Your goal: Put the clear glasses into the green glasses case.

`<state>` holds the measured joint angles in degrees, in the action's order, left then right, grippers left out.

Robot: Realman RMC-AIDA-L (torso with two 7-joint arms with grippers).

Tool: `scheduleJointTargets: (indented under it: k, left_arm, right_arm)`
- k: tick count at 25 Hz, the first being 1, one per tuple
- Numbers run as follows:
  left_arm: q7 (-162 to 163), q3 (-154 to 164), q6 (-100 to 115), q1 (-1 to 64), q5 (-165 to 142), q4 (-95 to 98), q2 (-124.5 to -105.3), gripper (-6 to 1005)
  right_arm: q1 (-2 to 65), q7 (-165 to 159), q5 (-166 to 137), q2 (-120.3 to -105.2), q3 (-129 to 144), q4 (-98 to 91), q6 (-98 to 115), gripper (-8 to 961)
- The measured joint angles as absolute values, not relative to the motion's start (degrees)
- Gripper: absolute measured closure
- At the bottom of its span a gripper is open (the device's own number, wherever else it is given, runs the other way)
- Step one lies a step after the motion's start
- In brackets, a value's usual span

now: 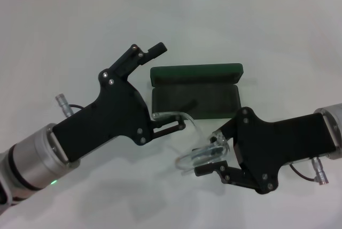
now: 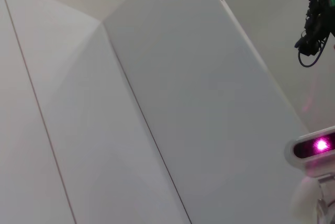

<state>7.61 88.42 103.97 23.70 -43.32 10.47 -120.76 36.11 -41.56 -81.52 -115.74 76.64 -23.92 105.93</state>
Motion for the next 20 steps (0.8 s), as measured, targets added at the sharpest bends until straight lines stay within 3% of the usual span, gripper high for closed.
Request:
scheduleJointTargets:
  k: [20]
  left_arm:
    - [5.0, 89.2, 106.5, 22.5, -43.7, 10.3, -120.76, 123]
  right_arm:
    - [36.5, -41.2, -84.4, -115.86, 77.4, -24.5, 102.5, 827]
